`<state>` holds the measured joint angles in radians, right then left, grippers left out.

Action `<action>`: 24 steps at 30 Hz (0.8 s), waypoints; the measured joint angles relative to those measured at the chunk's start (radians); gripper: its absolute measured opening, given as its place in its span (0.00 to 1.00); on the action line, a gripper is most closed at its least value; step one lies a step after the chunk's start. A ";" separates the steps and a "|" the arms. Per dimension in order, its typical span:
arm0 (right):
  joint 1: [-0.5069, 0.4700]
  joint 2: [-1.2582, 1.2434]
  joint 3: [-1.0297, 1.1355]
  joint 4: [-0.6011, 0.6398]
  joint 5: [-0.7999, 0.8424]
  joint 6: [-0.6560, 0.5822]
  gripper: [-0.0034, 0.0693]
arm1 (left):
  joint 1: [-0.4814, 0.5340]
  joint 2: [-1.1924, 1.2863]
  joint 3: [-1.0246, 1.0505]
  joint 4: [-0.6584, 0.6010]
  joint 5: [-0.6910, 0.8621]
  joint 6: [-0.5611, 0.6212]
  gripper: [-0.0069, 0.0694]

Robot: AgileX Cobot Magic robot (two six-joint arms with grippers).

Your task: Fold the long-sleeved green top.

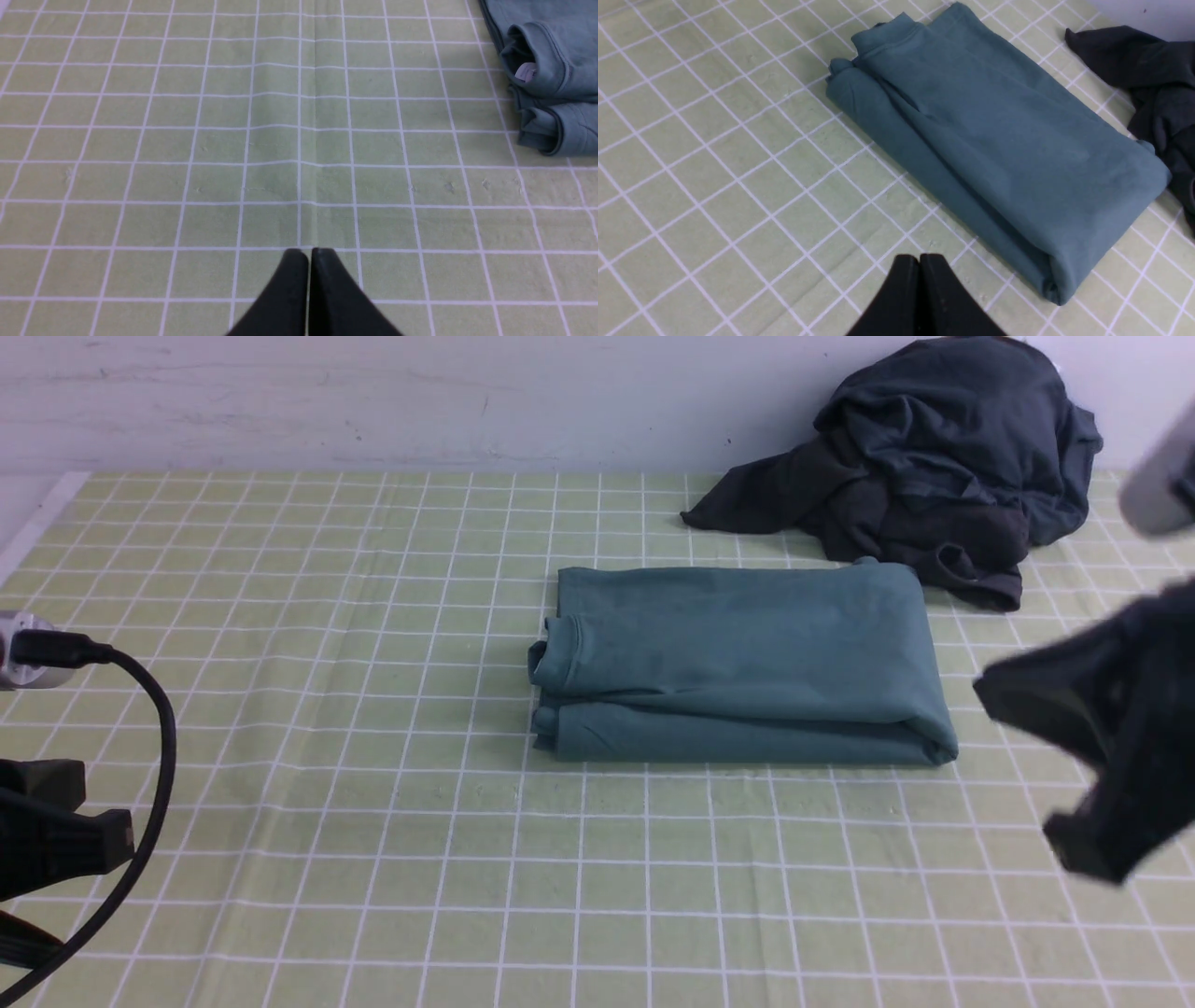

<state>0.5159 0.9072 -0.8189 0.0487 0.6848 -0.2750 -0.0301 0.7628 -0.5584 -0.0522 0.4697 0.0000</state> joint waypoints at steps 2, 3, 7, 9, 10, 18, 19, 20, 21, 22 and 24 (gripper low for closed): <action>0.000 -0.108 0.167 0.029 -0.145 0.004 0.03 | 0.000 0.000 0.000 0.000 0.000 0.000 0.09; 0.000 -0.141 0.228 0.044 -0.201 0.006 0.03 | 0.000 0.000 0.000 0.000 0.000 0.000 0.09; 0.000 -0.276 0.492 0.102 -0.386 0.007 0.03 | 0.000 0.000 0.000 0.000 0.000 0.000 0.09; 0.000 -0.312 0.593 0.119 -0.411 0.007 0.03 | 0.000 0.000 0.000 0.000 0.000 0.000 0.09; 0.000 -0.322 0.639 0.125 -0.414 0.007 0.03 | 0.000 0.000 0.000 0.000 0.000 0.000 0.09; 0.000 -0.348 0.842 0.224 -0.502 0.044 0.03 | 0.000 0.000 0.000 0.000 0.000 0.000 0.09; -0.001 -0.372 0.845 0.252 -0.534 0.058 0.03 | 0.000 0.000 0.000 0.000 0.001 0.000 0.09; -0.008 -0.400 0.845 0.272 -0.554 0.067 0.03 | 0.000 0.000 0.000 0.000 0.001 0.000 0.09; -0.021 -0.440 0.844 0.288 -0.572 0.072 0.03 | 0.000 0.000 0.000 0.000 0.004 0.000 0.09; -0.043 -0.485 0.844 0.295 -0.576 0.071 0.03 | 0.000 0.000 0.000 0.000 0.006 0.000 0.09; -0.106 -0.572 0.844 0.287 -0.574 0.044 0.03 | 0.000 0.000 0.000 0.000 0.010 0.000 0.09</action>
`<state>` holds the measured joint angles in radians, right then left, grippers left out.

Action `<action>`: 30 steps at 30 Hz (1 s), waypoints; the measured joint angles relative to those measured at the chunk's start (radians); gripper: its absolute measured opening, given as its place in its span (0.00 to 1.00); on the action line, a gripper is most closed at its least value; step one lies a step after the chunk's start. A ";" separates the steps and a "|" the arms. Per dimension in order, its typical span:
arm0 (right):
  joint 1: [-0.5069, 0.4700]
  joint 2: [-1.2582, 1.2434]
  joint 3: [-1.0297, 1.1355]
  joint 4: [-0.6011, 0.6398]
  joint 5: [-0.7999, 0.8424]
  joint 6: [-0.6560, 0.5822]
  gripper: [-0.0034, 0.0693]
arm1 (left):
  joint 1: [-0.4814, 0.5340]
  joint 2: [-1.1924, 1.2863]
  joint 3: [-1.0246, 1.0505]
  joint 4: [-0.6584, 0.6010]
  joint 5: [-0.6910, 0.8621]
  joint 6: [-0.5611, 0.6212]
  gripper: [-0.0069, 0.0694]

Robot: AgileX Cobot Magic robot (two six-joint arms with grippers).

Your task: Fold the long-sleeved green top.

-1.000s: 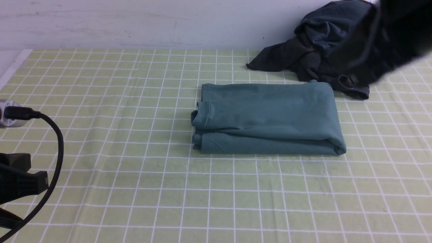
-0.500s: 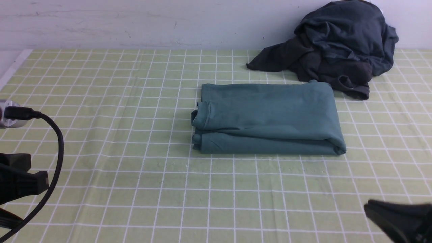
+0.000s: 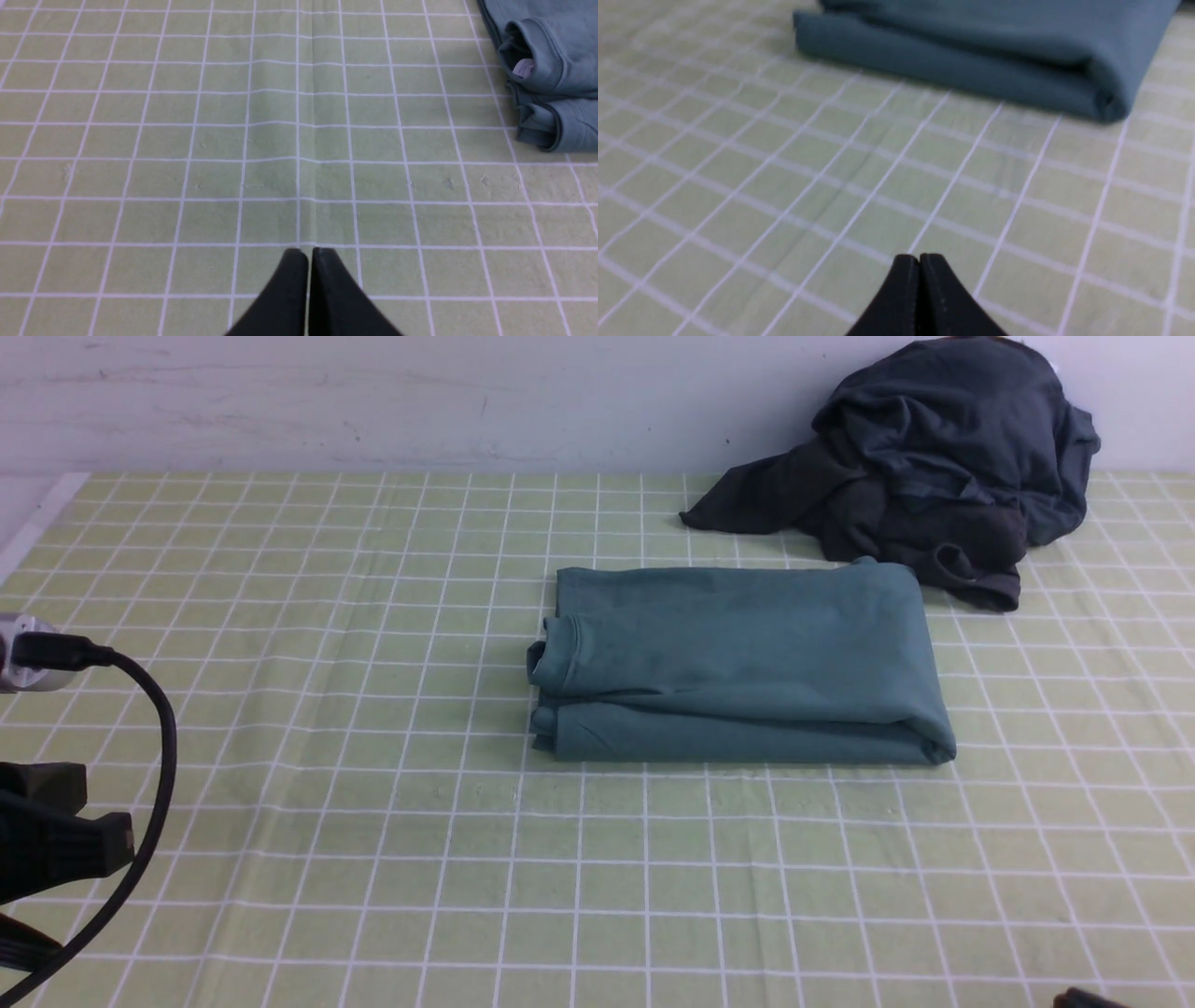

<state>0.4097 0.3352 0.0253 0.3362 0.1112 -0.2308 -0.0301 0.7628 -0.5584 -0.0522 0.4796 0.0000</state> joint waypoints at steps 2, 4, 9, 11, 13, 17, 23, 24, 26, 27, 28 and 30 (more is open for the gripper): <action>-0.047 -0.067 0.000 -0.016 0.007 -0.025 0.03 | 0.000 0.000 0.000 0.000 0.003 0.000 0.09; -0.155 -0.178 0.000 -0.056 0.024 -0.055 0.03 | 0.000 0.000 0.000 0.000 0.004 0.000 0.09; -0.319 -0.312 0.000 -0.246 0.049 0.021 0.03 | 0.000 0.000 0.000 0.000 0.005 0.000 0.09; -0.343 -0.332 0.000 -0.289 0.062 0.063 0.03 | 0.000 0.000 0.000 0.000 0.005 0.000 0.09; -0.361 -0.345 0.000 -0.336 0.130 0.134 0.03 | 0.000 0.000 0.000 0.000 0.006 0.000 0.09; -0.362 -0.345 -0.002 -0.348 0.249 0.165 0.03 | 0.000 0.000 0.000 0.000 0.007 0.000 0.09; -0.362 -0.346 -0.003 -0.349 0.256 0.173 0.03 | 0.000 0.000 0.000 0.000 0.009 0.000 0.09; -0.362 -0.346 -0.003 -0.349 0.256 0.173 0.03 | 0.000 0.000 0.000 0.000 0.009 0.000 0.09; -0.362 -0.346 -0.003 -0.349 0.256 0.174 0.03 | 0.000 0.000 0.000 0.000 0.009 0.000 0.09; -0.362 -0.346 -0.003 -0.349 0.256 0.174 0.03 | 0.000 0.000 0.000 0.000 0.009 0.000 0.09; -0.362 -0.346 -0.003 -0.349 0.256 0.174 0.03 | 0.000 0.000 0.000 0.000 0.009 0.000 0.09; -0.362 -0.346 -0.003 -0.349 0.256 0.175 0.03 | 0.000 0.000 0.000 0.000 0.009 0.000 0.09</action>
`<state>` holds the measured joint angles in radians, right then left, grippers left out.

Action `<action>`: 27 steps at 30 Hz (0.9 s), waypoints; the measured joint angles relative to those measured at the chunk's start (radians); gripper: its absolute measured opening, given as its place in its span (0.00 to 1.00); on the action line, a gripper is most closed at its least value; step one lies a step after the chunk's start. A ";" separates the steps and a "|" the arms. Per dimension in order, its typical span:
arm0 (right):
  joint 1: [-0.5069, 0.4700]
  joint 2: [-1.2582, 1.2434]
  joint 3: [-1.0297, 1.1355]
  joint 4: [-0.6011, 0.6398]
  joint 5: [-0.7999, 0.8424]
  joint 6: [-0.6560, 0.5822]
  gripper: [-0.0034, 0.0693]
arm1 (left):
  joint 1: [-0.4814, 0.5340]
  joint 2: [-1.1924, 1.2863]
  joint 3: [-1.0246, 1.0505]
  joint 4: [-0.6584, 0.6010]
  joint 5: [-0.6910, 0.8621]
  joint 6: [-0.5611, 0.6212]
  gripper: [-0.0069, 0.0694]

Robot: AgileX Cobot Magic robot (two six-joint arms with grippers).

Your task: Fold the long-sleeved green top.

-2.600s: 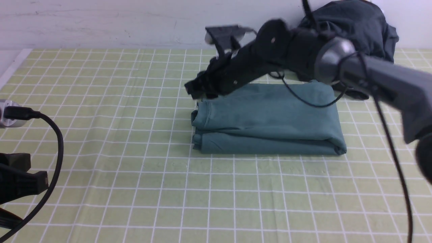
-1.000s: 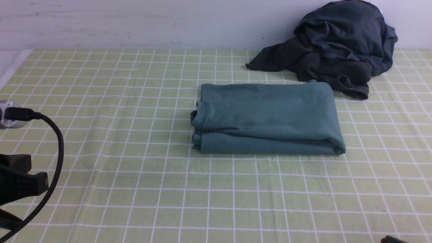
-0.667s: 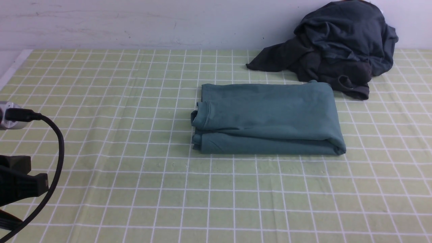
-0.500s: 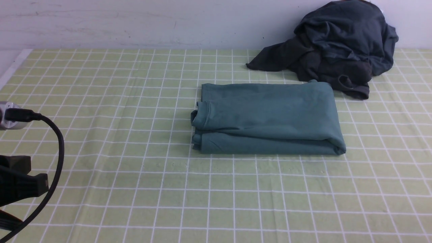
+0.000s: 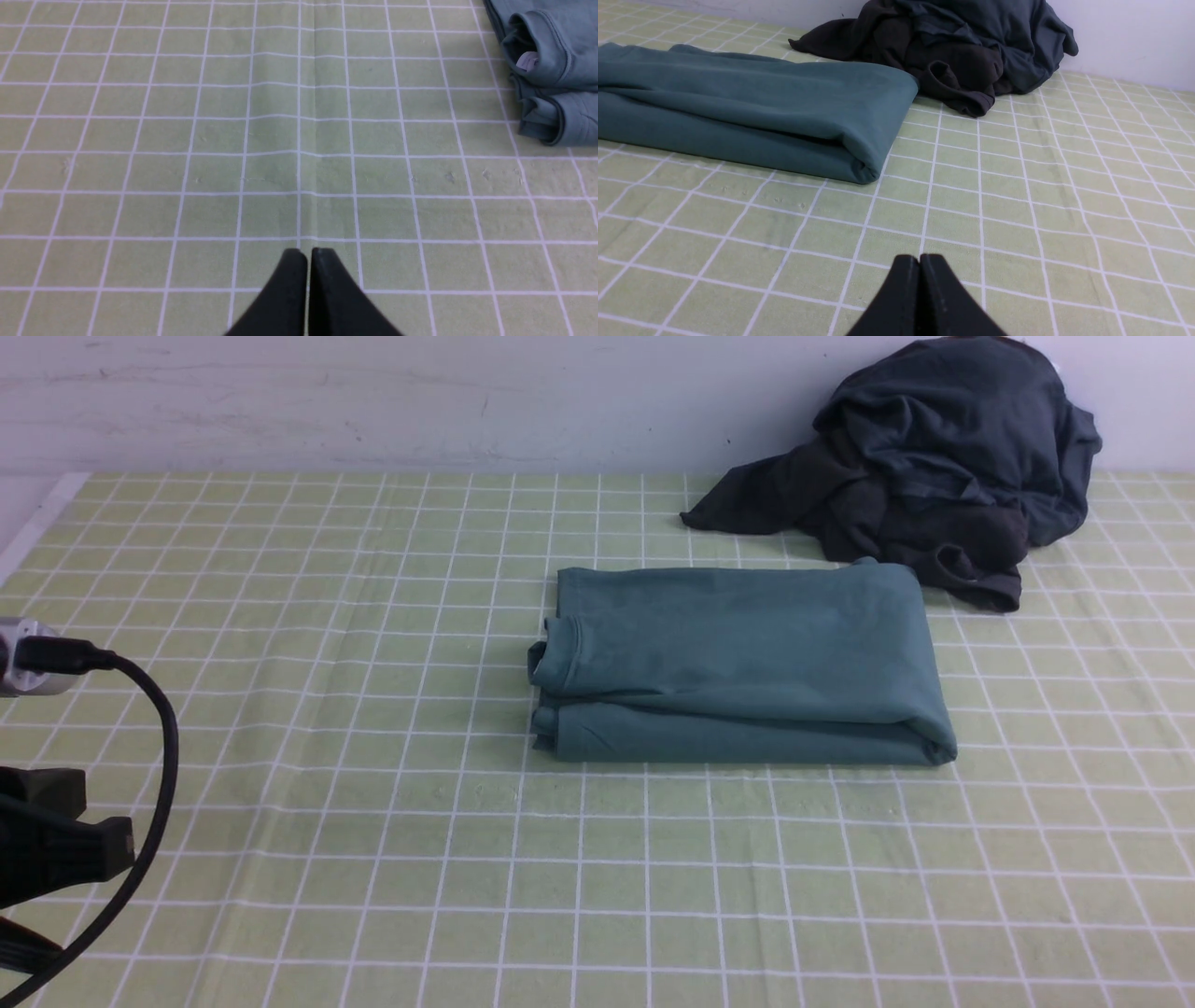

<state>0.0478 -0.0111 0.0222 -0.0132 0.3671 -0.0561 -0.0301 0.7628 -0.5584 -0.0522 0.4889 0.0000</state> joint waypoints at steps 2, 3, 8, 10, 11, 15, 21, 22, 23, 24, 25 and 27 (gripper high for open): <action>0.000 0.000 0.000 0.000 0.000 0.001 0.03 | 0.000 0.000 0.000 0.000 0.000 0.000 0.09; 0.000 0.000 0.000 0.000 0.000 0.001 0.03 | 0.000 0.000 0.000 0.000 0.000 0.000 0.09; 0.000 0.000 0.000 -0.003 0.002 0.001 0.03 | -0.006 -0.033 0.023 0.007 -0.008 0.000 0.09; 0.000 0.000 0.000 -0.003 0.003 0.001 0.03 | -0.013 -0.100 0.062 0.010 -0.008 0.000 0.09; 0.000 0.000 0.000 -0.003 0.003 0.001 0.03 | -0.018 -0.144 0.087 0.012 -0.008 0.000 0.09; 0.000 0.000 0.000 -0.003 0.003 0.009 0.03 | -0.030 -0.339 0.194 0.031 -0.010 0.000 0.09; 0.000 0.000 0.000 -0.003 0.003 0.016 0.03 | -0.031 -0.603 0.397 0.140 -0.127 -0.022 0.09; 0.000 0.000 0.000 -0.003 0.003 0.016 0.03 | -0.031 -0.678 0.485 0.151 -0.200 -0.038 0.09; 0.000 0.000 0.000 -0.003 0.003 0.016 0.03 | -0.031 -0.728 0.539 0.151 -0.231 -0.049 0.09; 0.000 0.000 0.000 -0.003 0.003 0.016 0.03 | -0.031 -0.740 0.545 0.151 -0.233 -0.051 0.09; 0.000 0.000 0.000 -0.004 0.003 0.016 0.03 | -0.033 -0.758 0.572 0.150 -0.215 -0.058 0.09; 0.000 0.000 0.000 -0.003 0.004 0.016 0.03 | -0.035 -0.771 0.582 0.135 -0.153 -0.070 0.09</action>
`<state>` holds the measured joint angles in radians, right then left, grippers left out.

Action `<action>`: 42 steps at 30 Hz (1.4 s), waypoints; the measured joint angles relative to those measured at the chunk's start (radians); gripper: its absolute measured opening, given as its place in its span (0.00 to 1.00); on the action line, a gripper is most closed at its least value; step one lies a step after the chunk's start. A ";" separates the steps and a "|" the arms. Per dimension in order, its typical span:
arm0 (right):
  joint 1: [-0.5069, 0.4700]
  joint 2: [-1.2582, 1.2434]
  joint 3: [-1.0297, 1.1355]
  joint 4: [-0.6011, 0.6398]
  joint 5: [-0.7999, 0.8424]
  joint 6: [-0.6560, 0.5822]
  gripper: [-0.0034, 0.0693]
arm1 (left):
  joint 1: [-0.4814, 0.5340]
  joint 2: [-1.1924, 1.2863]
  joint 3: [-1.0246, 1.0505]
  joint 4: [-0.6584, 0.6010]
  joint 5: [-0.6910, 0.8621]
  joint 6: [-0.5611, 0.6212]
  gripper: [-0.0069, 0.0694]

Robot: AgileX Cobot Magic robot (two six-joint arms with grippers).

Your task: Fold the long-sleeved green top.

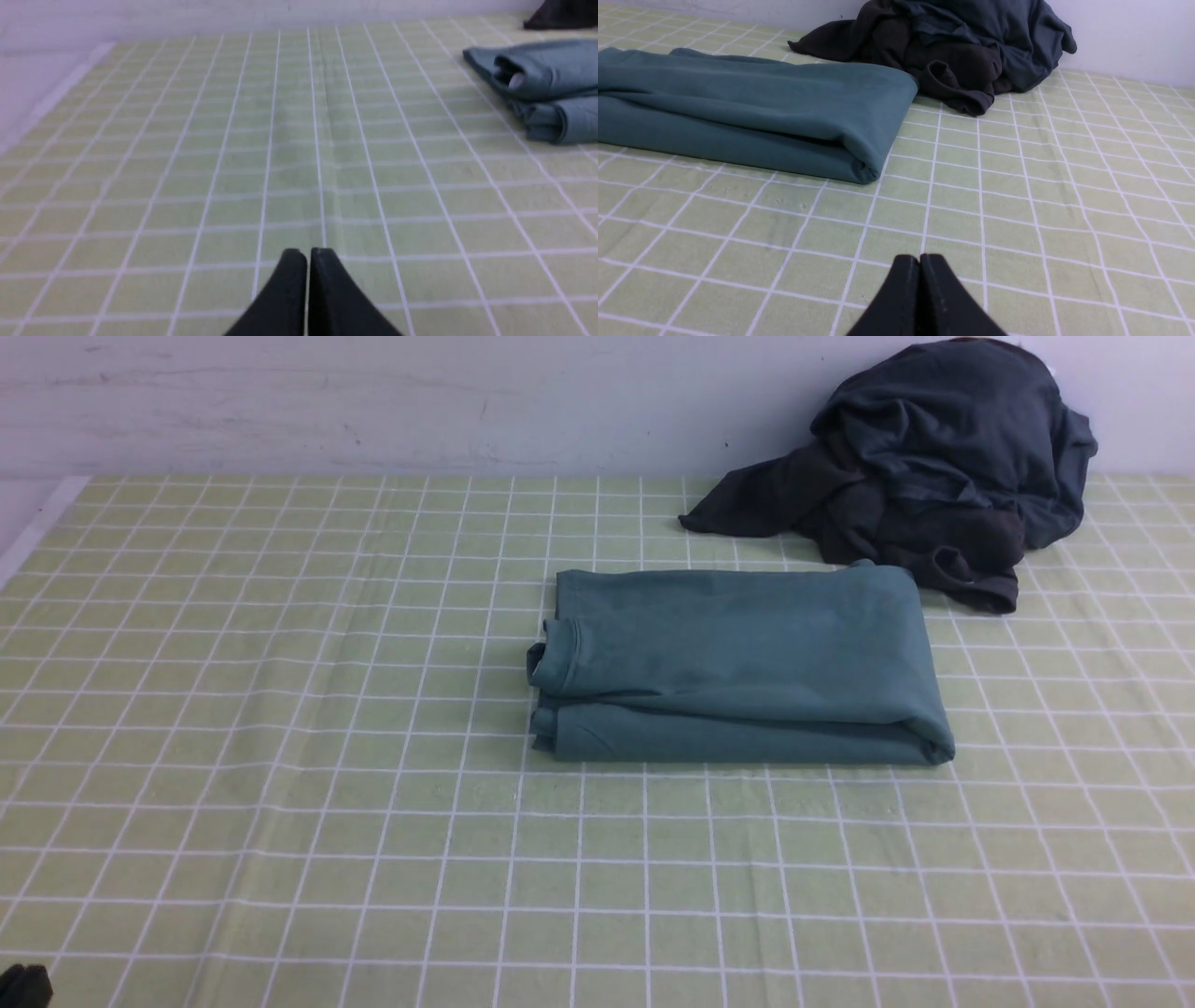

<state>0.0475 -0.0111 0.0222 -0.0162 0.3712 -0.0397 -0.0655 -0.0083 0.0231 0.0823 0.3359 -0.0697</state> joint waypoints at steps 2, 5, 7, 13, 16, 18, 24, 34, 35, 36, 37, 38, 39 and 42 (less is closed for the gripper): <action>0.000 0.000 0.000 0.000 0.000 0.000 0.03 | -0.005 -0.002 -0.002 -0.017 0.011 -0.003 0.09; 0.000 0.000 0.000 0.000 0.000 0.000 0.03 | -0.007 -0.002 -0.002 -0.020 0.011 0.031 0.09; 0.000 0.000 0.000 0.000 0.000 0.000 0.03 | -0.007 -0.002 -0.002 -0.020 0.011 0.053 0.09; 0.000 0.000 0.000 0.000 0.000 0.000 0.03 | -0.007 -0.002 -0.002 -0.050 0.011 0.070 0.09; 0.000 0.000 0.000 0.000 0.000 0.000 0.03 | -0.007 -0.002 -0.002 -0.054 0.011 0.070 0.09; 0.000 0.000 0.000 0.000 0.000 0.000 0.03 | -0.007 -0.002 -0.002 -0.057 0.012 0.070 0.09; 0.000 0.000 0.000 0.000 0.000 0.000 0.03 | -0.007 -0.002 -0.002 -0.061 0.012 0.070 0.09; 0.000 0.000 0.000 0.000 0.000 0.000 0.03 | -0.007 -0.002 -0.002 -0.064 0.012 0.070 0.09; 0.000 0.000 0.000 0.000 0.000 0.000 0.03 | -0.007 -0.002 -0.002 -0.064 0.012 0.070 0.09; 0.000 0.000 0.000 0.000 0.000 0.000 0.03 | -0.007 -0.002 -0.002 -0.064 0.012 0.070 0.09; 0.000 0.000 0.000 0.000 0.000 0.000 0.03 | -0.007 -0.002 -0.002 -0.064 0.012 0.070 0.09; 0.000 0.000 0.000 0.000 0.000 0.000 0.03 | -0.007 -0.002 -0.002 -0.064 0.012 0.070 0.09; 0.000 0.000 0.000 0.000 0.000 0.000 0.03 | -0.007 -0.002 -0.002 -0.064 0.012 0.070 0.09; 0.000 0.000 0.000 0.000 0.000 0.000 0.03 | -0.007 -0.002 -0.002 -0.065 0.013 0.070 0.09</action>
<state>0.0475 -0.0111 0.0222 -0.0162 0.3712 -0.0393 -0.0729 -0.0106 0.0212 0.0170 0.3489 0.0000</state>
